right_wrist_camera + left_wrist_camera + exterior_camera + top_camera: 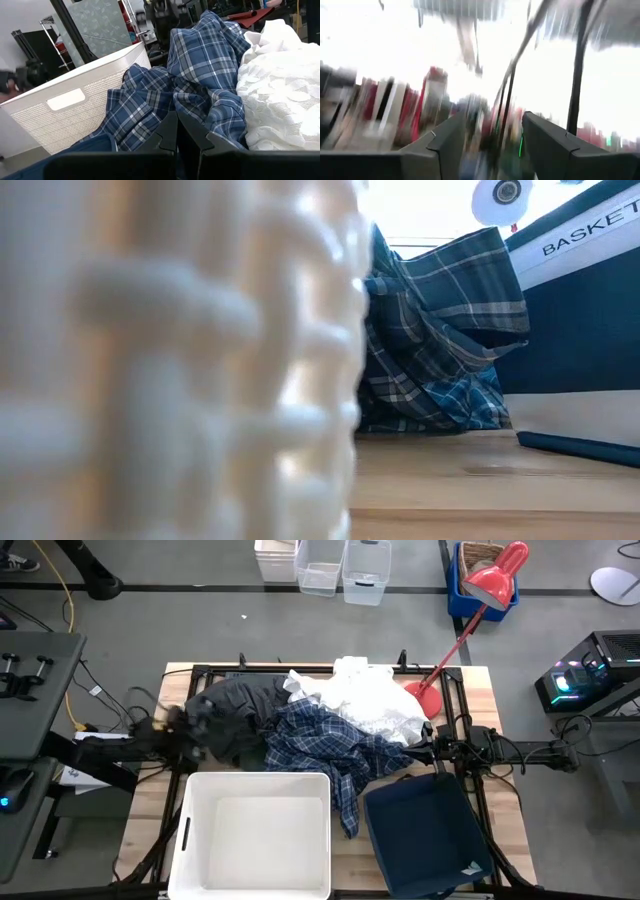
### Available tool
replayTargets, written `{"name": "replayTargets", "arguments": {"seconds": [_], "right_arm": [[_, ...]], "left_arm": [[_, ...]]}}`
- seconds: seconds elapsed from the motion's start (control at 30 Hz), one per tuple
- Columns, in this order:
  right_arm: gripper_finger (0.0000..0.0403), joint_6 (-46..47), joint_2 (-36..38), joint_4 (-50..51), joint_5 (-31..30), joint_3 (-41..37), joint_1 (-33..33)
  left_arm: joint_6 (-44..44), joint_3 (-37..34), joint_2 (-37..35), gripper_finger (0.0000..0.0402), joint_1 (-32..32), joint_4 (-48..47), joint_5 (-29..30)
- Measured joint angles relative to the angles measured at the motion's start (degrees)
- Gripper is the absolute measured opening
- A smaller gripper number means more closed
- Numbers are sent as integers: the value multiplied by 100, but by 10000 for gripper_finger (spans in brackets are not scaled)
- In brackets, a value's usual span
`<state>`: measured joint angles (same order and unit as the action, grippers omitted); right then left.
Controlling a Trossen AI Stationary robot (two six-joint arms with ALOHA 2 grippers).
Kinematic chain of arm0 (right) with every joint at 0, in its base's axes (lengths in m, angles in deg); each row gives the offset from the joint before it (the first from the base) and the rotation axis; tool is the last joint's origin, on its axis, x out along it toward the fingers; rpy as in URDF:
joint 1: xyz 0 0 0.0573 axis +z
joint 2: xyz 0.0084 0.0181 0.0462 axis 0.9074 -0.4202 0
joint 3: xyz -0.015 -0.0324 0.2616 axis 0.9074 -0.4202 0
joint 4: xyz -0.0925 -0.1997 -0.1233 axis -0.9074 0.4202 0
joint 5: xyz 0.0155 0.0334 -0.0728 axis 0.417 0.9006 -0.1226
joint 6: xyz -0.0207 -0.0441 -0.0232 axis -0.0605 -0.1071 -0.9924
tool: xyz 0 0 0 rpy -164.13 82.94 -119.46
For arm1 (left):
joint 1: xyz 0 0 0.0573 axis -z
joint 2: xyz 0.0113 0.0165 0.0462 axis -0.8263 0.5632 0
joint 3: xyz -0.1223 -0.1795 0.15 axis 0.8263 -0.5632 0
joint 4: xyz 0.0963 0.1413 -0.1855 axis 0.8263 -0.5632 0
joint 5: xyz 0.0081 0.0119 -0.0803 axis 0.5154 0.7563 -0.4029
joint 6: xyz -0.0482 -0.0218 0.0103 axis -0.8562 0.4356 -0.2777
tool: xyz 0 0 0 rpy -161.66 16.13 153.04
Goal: Sort clothes
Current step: Put the grey shorts into the white bin
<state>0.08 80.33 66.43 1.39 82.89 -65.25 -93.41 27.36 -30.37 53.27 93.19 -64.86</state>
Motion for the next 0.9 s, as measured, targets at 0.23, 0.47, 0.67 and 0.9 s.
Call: {"name": "replayTargets", "arguments": {"seconds": [0.23, 0.47, 0.67, 0.9], "right_arm": [[0, 2, 0, 15, 0, 0, -2], [0, 1, 0, 20, 0, 0, 0], [0, 0, 0, 22, 0, 0, -2], [0, 1, 0, 26, 0, 0, -2]], "left_arm": [[357, 1599, 1500, 186, -195, -406, 1023], [-108, 4551, 2945, 186, -1079, -5709, 1409], [-788, 5867, 3778, 186, -1189, -7091, 1018], [-1241, 5927, 4174, 186, -1199, -7653, 761]]}}
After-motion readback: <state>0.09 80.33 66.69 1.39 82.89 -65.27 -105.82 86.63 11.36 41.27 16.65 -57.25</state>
